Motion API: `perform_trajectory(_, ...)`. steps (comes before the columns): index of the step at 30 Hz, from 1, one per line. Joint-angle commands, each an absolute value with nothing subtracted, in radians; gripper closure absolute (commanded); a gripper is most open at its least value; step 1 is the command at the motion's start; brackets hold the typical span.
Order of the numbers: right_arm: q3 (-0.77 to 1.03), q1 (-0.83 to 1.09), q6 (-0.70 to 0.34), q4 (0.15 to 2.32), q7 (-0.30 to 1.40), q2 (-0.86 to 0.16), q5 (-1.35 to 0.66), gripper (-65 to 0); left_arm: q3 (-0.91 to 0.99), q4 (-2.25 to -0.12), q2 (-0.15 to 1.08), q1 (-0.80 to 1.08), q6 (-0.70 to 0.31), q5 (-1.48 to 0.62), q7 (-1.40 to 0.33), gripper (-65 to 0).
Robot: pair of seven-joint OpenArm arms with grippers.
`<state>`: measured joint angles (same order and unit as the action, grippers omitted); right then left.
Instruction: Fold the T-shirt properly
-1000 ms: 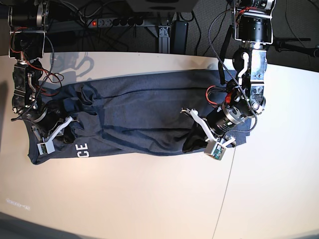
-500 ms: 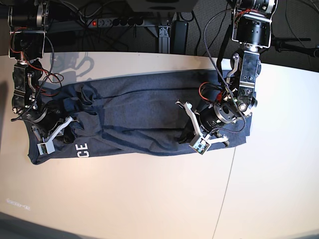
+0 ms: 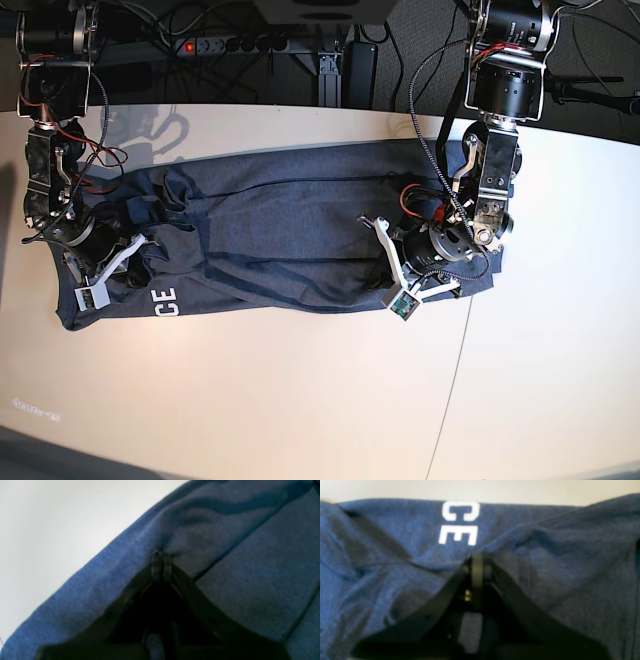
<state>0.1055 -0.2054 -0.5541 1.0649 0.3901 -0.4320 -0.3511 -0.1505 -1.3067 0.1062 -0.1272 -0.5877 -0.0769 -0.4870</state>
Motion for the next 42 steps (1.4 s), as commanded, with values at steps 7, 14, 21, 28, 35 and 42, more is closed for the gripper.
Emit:
perform_trajectory(7, 0.111, -0.219, -0.554, 1.076, 0.397, -0.446, -0.356, 0.0, -0.149, -1.320, 0.195, -0.121, -0.557, -0.088, -0.475, 0.0)
perform_trajectory(14, 0.111, -0.219, -0.554, 1.076, 0.397, -0.446, -0.355, 0.0, -0.149, -1.320, 0.265, -0.110, -0.556, -0.123, -0.475, 0.0)
perform_trajectory(21, 0.111, -0.219, -0.554, 1.076, 0.397, -0.446, -0.336, 0.0, -0.149, -1.320, 0.289, -0.110, -0.549, -0.158, -0.479, 0.0)
perform_trajectory(28, 0.111, -0.219, -0.554, 1.076, 0.396, -0.446, -0.318, 0.0, -0.149, -1.321, 0.289, -0.110, -0.550, -0.244, -0.536, 0.0)
perform_trajectory(35, 0.111, -0.219, -0.554, 1.076, 0.392, -0.446, -0.318, 0.0, -0.149, -1.324, 0.289, -0.110, -0.574, -0.312, -0.589, 0.0)
perform_trajectory(42, 0.111, -0.219, -0.554, 1.075, 0.392, -0.446, -0.318, 0.0, -0.025, -1.461, 0.300, -0.059, -0.585, -0.357, -0.608, 0.0)
